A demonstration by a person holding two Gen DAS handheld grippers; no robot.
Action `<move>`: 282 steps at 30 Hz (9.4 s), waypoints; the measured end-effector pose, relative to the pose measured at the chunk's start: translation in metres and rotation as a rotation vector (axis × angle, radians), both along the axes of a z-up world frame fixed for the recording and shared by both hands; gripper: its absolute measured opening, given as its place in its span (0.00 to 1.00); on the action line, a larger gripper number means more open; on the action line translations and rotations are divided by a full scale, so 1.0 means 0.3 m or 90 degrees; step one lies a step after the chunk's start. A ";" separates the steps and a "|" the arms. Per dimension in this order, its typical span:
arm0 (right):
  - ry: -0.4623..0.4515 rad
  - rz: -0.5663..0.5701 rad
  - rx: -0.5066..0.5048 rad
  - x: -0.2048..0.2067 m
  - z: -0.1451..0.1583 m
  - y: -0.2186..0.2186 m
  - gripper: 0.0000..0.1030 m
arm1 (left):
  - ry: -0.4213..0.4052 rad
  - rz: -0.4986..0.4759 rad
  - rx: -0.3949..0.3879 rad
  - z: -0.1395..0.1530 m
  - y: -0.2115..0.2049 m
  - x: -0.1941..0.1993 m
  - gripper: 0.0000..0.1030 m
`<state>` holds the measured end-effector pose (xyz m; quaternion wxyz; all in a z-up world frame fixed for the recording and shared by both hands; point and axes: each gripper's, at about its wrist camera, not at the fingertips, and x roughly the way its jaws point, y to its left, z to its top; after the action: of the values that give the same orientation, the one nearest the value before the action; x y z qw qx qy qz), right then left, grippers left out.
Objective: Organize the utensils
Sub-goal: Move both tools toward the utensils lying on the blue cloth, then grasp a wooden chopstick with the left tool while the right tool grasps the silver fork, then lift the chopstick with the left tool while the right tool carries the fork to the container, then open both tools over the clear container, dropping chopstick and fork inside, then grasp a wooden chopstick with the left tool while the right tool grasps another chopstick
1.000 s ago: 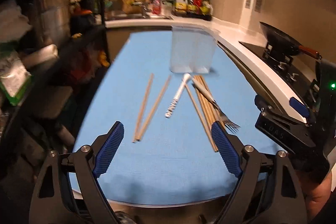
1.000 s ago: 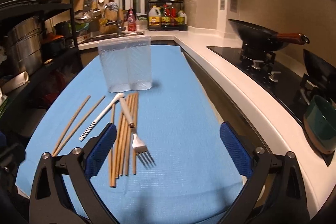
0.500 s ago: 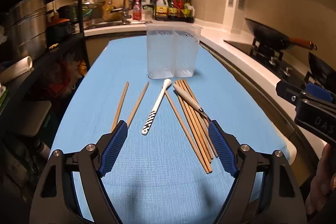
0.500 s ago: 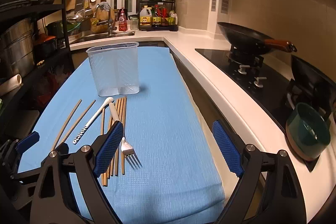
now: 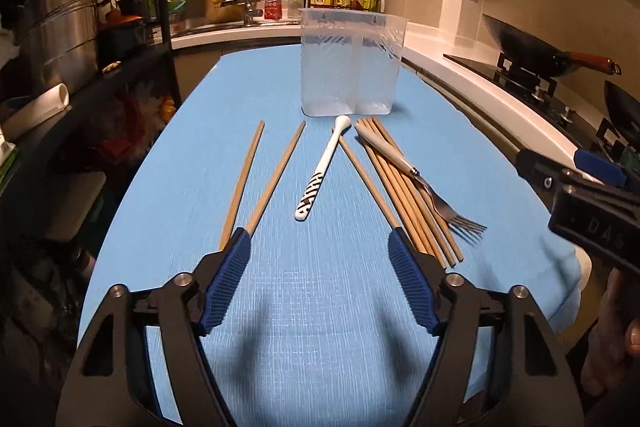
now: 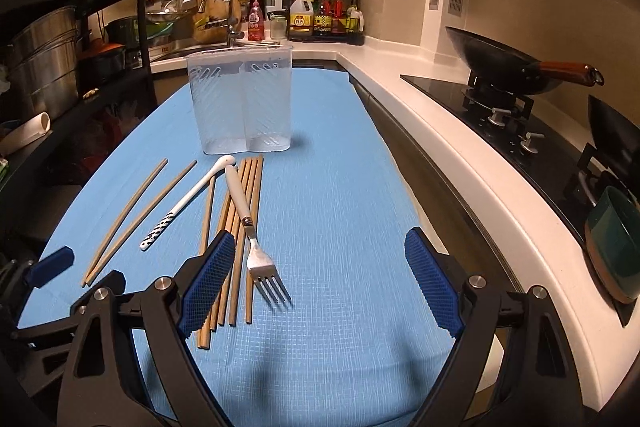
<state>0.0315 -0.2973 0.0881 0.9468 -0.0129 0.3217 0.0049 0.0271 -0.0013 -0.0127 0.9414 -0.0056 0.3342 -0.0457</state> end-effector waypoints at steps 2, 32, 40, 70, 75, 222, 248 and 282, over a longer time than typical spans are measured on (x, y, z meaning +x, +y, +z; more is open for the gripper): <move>0.005 0.002 0.009 -0.002 -0.008 0.001 0.80 | -0.001 -0.003 0.007 -0.006 -0.004 -0.002 0.62; 0.006 -0.009 0.047 -0.002 0.010 -0.013 0.65 | -0.037 -0.046 0.018 0.057 -0.045 -0.048 0.45; -0.037 0.001 0.077 0.112 0.178 -0.046 0.64 | -0.064 -0.064 0.011 0.252 0.023 0.100 0.36; 0.166 0.081 0.170 0.295 -0.089 -0.034 0.33 | 0.113 -0.058 -0.022 -0.009 0.226 0.296 0.14; 0.221 0.045 0.244 0.201 -0.174 -0.050 0.35 | 0.127 -0.022 -0.066 -0.029 0.275 0.236 0.14; -0.113 0.131 -0.149 0.455 0.828 0.120 0.01 | -0.084 -0.057 -0.065 0.823 0.121 0.453 0.05; -0.032 0.134 -0.148 0.889 0.539 0.204 0.02 | 0.045 -0.072 -0.034 0.642 -0.043 0.894 0.05; -0.079 0.030 0.053 0.038 0.129 0.015 0.29 | -0.074 -0.008 -0.057 0.167 0.094 0.145 0.23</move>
<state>0.0428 -0.2927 0.1267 0.9643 0.0189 0.2613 0.0396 0.0707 0.0269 0.0373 0.9577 -0.0432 0.2766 -0.0666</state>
